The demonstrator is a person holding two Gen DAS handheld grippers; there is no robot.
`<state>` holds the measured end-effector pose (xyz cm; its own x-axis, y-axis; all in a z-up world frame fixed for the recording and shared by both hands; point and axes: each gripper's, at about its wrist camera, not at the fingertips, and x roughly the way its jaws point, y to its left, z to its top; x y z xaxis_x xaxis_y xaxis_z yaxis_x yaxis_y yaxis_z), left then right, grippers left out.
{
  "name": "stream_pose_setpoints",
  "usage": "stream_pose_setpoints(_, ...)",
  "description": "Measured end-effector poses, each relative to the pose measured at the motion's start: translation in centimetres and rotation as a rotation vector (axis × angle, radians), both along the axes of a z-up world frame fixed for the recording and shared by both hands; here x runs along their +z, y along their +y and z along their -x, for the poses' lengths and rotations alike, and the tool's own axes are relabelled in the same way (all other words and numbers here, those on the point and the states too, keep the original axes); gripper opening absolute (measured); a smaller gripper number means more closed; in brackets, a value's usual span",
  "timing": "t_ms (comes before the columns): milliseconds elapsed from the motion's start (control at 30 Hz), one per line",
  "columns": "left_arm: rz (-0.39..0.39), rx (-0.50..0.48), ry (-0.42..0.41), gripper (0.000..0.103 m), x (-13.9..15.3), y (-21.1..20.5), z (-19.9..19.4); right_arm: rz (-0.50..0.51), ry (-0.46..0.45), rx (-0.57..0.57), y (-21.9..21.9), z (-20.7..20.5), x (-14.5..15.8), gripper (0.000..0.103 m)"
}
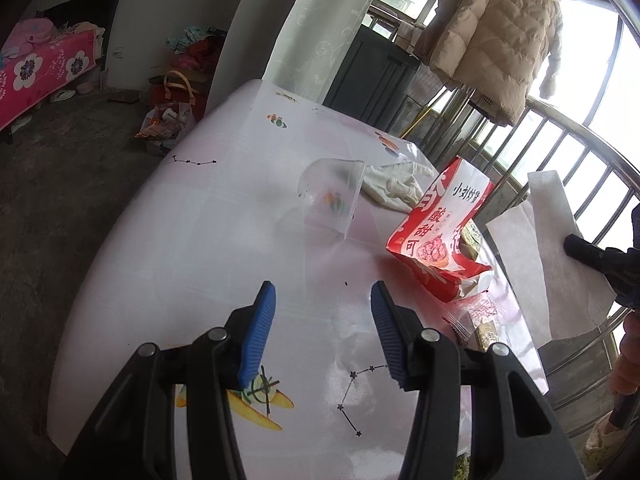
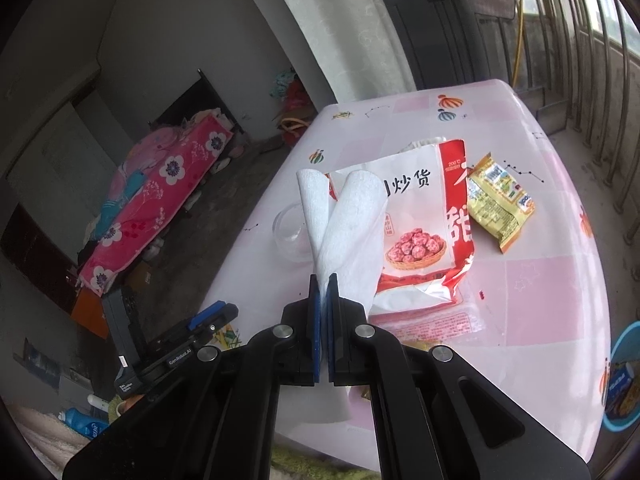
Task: Collect trash
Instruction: 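Grasp the clear plastic cup with the left tool while the right tool holds the tissue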
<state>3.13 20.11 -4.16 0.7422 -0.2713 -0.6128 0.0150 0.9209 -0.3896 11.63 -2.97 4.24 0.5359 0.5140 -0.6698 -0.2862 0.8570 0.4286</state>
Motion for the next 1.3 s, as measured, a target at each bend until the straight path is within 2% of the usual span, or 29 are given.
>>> stream_pose_setpoints(233,-0.002,-0.026,-0.059,0.048,2.7,-0.8,-2.9,-0.069,-0.024,0.005,-0.5,-1.5,0.2,0.001)
stream_pose_setpoints(433,-0.077,-0.009,-0.092,0.048,3.6,-3.1,-7.0,-0.098,-0.064,0.042,0.5,-3.5,0.6,0.001)
stream_pose_setpoints(533,-0.143,0.02,-0.079,0.048,3.3,-4.2,-9.2,-0.111,-0.063,0.054,0.9,-4.4,0.3,0.001)
stream_pose_setpoints(600,-0.187,0.039,-0.059,0.044,2.6,-4.6,-10.3,-0.118,-0.059,0.056,0.9,-4.7,0.1,0.001)
stream_pose_setpoints(733,-0.233,0.08,-0.01,0.028,1.3,-4.8,-11.4,-0.128,-0.046,0.052,0.6,-4.8,-0.4,0.001)
stream_pose_setpoints(767,-0.237,0.088,-0.005,0.023,1.1,-4.7,-11.4,-0.127,-0.042,0.049,0.5,-4.6,-0.4,0.001)
stream_pose_setpoints(833,-0.238,0.101,0.0,0.019,0.8,-4.4,-11.3,-0.127,-0.034,0.045,0.3,-4.5,-0.7,0.001)
stream_pose_setpoints(933,-0.22,0.107,0.01,0.005,0.6,-3.7,-10.9,-0.128,-0.027,0.036,-0.1,-4.2,-0.8,0.001)
stream_pose_setpoints(1067,-0.195,0.12,-0.003,0.005,1.7,-2.9,-9.2,-0.142,-0.039,0.022,-0.8,-3.5,-0.3,0.001)
stream_pose_setpoints(1300,-0.171,0.091,-0.078,0.004,6.4,-3.4,-3.9,-0.21,-0.11,-0.046,-5.0,-0.8,1.8,0.001)
